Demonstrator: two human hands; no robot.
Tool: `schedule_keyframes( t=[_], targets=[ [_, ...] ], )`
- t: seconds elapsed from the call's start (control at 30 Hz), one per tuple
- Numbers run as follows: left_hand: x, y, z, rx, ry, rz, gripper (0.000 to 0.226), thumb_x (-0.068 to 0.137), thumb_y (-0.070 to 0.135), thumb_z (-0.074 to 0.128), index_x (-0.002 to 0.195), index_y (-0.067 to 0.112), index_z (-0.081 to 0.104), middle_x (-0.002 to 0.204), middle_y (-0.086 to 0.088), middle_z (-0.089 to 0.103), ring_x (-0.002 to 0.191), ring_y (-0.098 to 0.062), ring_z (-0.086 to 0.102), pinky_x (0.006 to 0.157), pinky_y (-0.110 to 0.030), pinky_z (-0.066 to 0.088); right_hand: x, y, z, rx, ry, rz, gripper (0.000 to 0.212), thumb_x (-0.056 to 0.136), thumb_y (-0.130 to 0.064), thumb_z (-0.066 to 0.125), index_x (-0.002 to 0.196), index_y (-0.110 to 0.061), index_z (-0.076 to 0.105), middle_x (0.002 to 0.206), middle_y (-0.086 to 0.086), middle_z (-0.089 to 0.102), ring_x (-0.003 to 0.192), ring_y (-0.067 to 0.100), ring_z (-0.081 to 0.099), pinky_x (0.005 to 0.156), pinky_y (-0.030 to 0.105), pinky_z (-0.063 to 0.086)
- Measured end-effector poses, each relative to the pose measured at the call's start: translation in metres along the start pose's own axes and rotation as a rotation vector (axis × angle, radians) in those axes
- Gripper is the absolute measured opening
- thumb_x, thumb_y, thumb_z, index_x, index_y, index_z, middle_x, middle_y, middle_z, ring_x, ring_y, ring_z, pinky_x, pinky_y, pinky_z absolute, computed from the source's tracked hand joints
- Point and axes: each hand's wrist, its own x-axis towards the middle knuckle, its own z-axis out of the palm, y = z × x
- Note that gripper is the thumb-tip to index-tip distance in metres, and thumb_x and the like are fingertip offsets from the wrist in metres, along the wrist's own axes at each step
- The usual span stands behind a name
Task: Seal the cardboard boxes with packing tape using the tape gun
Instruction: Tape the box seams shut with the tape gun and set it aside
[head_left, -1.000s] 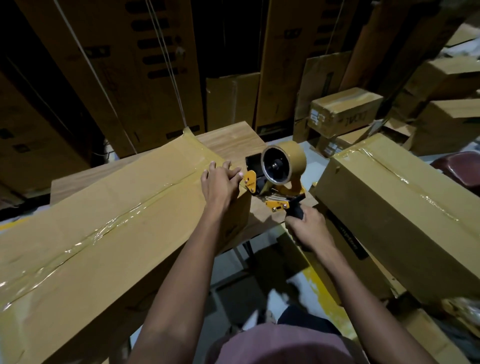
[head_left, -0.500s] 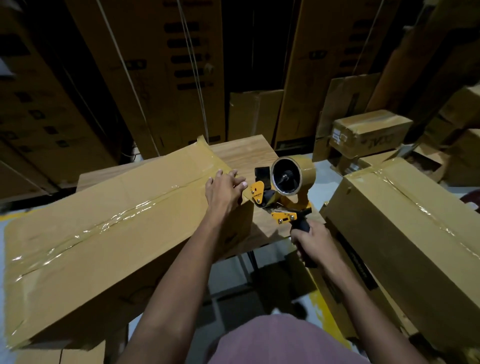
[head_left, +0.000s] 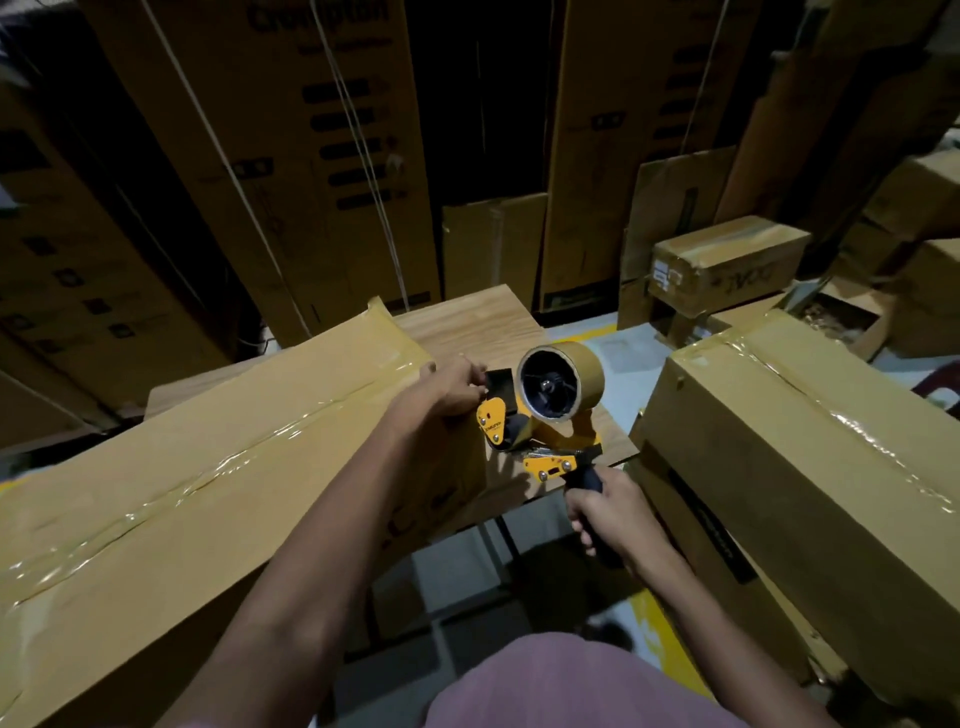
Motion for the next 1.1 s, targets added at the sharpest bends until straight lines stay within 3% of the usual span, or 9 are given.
schedule_keyframes(
  t=[0.07,0.13,0.2,0.37,0.53,0.73,0.9,1.1],
  targets=[
    [0.006,0.008,-0.005,0.097,-0.145,-0.070,0.022,0.105,0.016,0.043,0.111,0.014,0.064,0.149,-0.011,0.049,0.147,-0.029,0.032,0.118,-0.051,0.025,0.001,0.002,0.003,0.018,0.005,0.000,0.009,0.085,-0.001,0.057,0.082,-0.010,0.056,0.056,0.004,0.057,0.044,0.017,0.047,0.045,0.026,0.039],
    [0.009,0.018,-0.009,0.190,-0.247,-0.094,0.022,0.105,0.014,0.039,0.101,0.008,0.059,0.117,-0.013,0.058,0.110,-0.033,0.057,0.092,-0.045,0.047,0.003,0.004,0.003,0.015,0.012,0.004,0.009,0.085,-0.002,0.057,0.081,-0.010,0.056,0.054,0.003,0.057,0.042,0.016,0.047,0.045,0.025,0.039],
    [0.013,0.023,-0.015,0.221,-0.314,-0.100,0.020,0.103,0.014,0.041,0.100,0.007,0.059,0.102,-0.012,0.056,0.084,-0.025,0.052,0.075,-0.039,0.042,0.005,0.005,0.002,0.005,0.016,0.018,0.008,0.086,-0.002,0.058,0.083,-0.010,0.056,0.053,0.001,0.058,0.041,0.016,0.047,0.044,0.025,0.039],
    [0.021,0.018,-0.022,0.051,-0.429,-0.144,0.018,0.101,0.012,0.047,0.116,0.007,0.055,0.105,-0.012,0.058,0.080,-0.020,0.052,0.066,-0.033,0.041,0.009,0.000,-0.004,-0.022,-0.012,0.039,0.009,0.084,-0.001,0.058,0.081,-0.009,0.056,0.054,0.004,0.057,0.044,0.018,0.048,0.045,0.026,0.040],
    [0.017,0.019,-0.023,-0.054,-0.376,-0.157,0.028,0.100,0.004,0.050,0.127,0.005,0.045,0.100,-0.008,0.053,0.073,-0.015,0.049,0.052,-0.026,0.039,0.015,-0.003,-0.009,-0.113,0.005,0.047,0.003,0.085,-0.005,0.060,0.083,-0.007,0.060,0.053,0.002,0.059,0.043,0.016,0.050,0.044,0.025,0.041],
    [0.014,0.017,-0.020,-0.120,-0.317,-0.123,0.018,0.096,-0.004,0.045,0.106,0.011,0.049,0.090,-0.007,0.050,0.067,-0.014,0.048,0.039,-0.019,0.037,0.015,0.000,-0.007,-0.125,0.021,0.046,0.004,0.086,-0.004,0.059,0.086,-0.008,0.060,0.052,0.000,0.058,0.041,0.013,0.050,0.043,0.024,0.041],
    [0.017,0.014,-0.018,-0.146,-0.304,-0.116,0.022,0.096,0.003,0.055,0.117,0.009,0.052,0.101,-0.008,0.056,0.075,-0.015,0.055,0.054,-0.023,0.045,0.013,-0.003,-0.002,-0.161,0.049,0.033,0.006,0.086,-0.004,0.060,0.083,-0.010,0.060,0.051,-0.001,0.058,0.038,0.011,0.049,0.041,0.021,0.040],
    [0.021,0.007,-0.011,-0.140,-0.254,-0.090,0.024,0.093,0.001,0.058,0.116,-0.005,0.063,0.097,-0.013,0.063,0.069,-0.019,0.057,0.052,-0.028,0.045,0.010,-0.007,0.002,-0.191,0.049,0.029,0.010,0.086,-0.004,0.058,0.077,-0.009,0.060,0.052,0.002,0.058,0.037,0.011,0.048,0.038,0.018,0.037]
  ],
)
